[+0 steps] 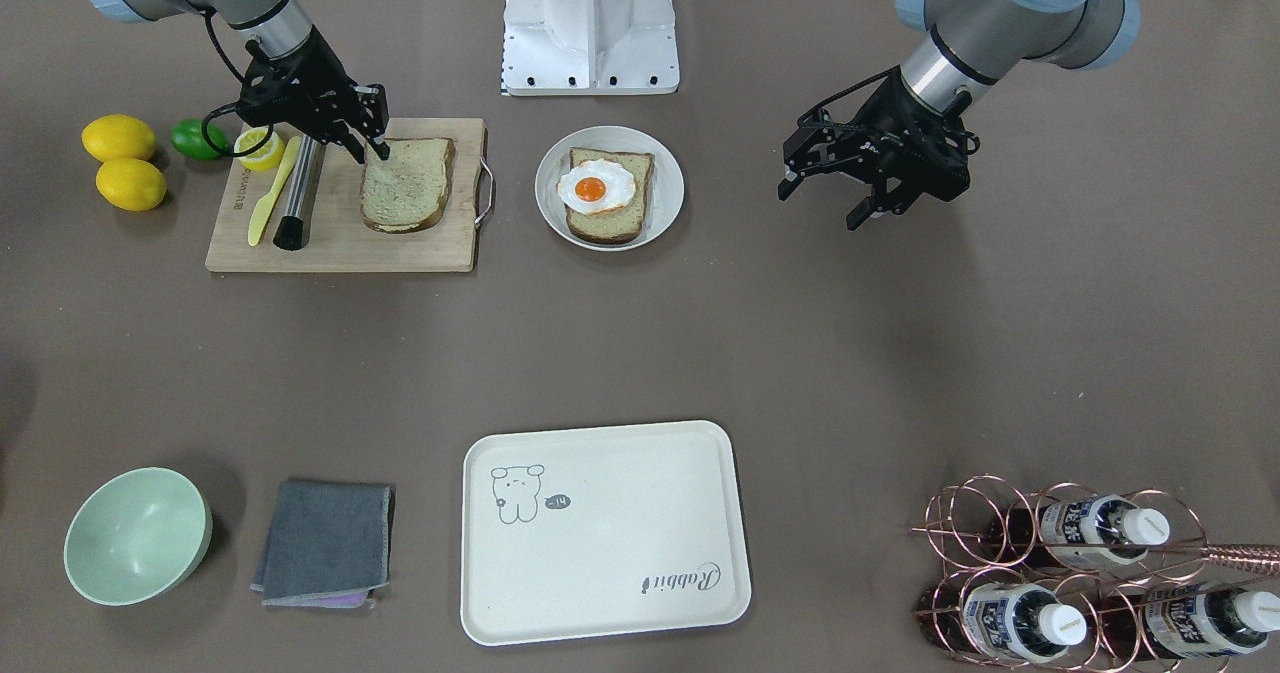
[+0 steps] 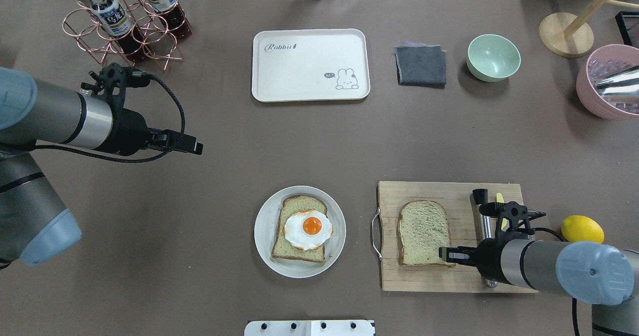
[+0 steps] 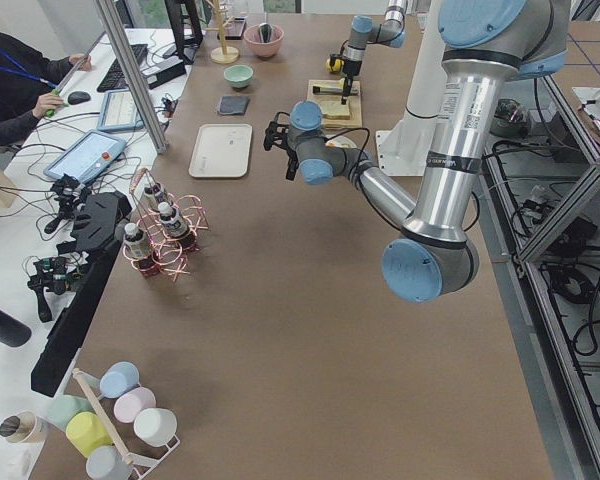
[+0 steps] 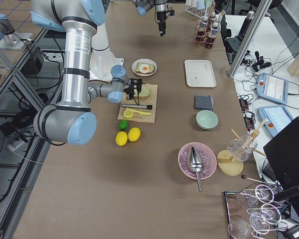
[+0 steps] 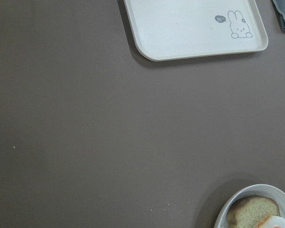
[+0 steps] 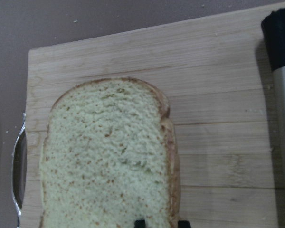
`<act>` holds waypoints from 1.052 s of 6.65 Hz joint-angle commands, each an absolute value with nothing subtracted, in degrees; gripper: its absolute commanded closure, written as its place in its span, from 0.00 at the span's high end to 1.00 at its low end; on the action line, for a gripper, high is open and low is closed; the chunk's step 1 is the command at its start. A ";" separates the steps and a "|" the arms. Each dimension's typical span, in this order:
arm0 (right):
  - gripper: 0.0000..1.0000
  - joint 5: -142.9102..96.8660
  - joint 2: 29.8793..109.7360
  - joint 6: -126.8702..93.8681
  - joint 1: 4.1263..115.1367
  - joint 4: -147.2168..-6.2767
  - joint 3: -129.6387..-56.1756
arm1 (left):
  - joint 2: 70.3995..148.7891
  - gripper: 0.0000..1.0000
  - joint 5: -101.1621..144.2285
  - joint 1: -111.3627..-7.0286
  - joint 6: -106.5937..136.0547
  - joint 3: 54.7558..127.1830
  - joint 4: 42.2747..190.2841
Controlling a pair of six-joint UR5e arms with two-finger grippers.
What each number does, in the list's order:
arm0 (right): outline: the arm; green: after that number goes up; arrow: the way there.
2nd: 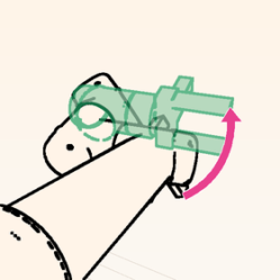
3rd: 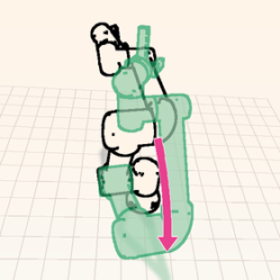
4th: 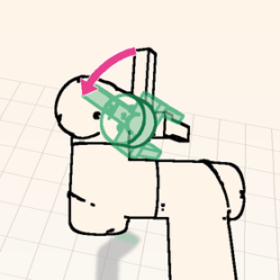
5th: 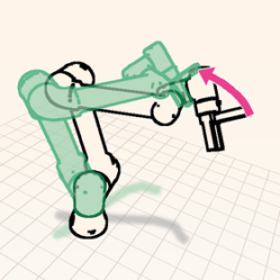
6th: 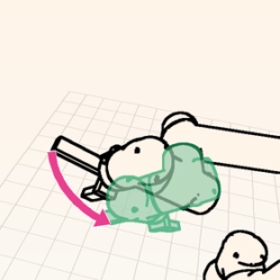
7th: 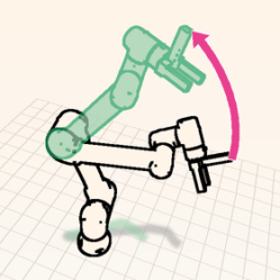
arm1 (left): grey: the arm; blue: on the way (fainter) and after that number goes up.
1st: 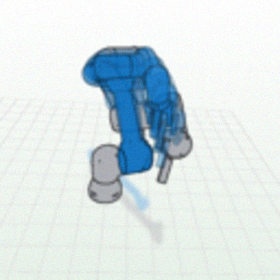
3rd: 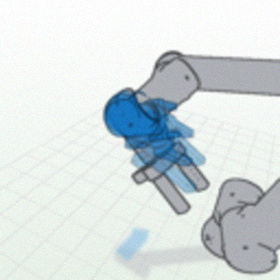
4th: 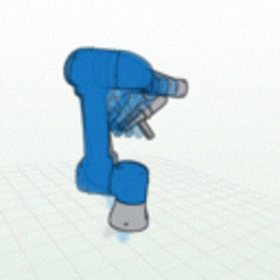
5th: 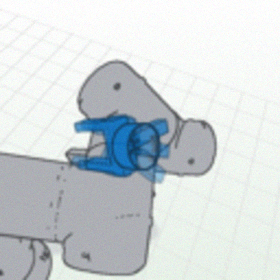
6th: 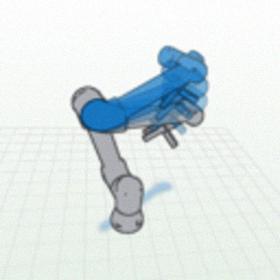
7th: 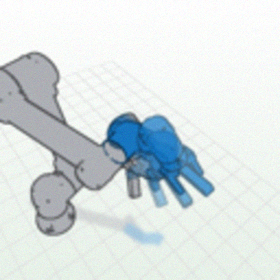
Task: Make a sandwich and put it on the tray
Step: 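Grasp the bread slice edge with the right gripper and lift it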
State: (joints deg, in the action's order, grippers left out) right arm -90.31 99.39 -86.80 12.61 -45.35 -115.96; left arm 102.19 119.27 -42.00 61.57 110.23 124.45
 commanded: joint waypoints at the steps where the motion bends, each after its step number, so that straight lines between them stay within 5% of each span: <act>1: 0.00 -89.39 99.06 -87.10 12.13 -45.35 -116.37 | 102.22 0.98 119.27 -42.01 61.52 110.21 124.45; 7: 0.00 -98.09 95.39 -87.36 20.66 -45.53 -122.87 | 102.22 0.98 119.53 -42.01 61.61 109.95 124.45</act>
State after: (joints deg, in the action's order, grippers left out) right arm -97.66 97.67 -87.17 20.13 -45.40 -122.55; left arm 102.22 119.44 -42.01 61.61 110.03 124.45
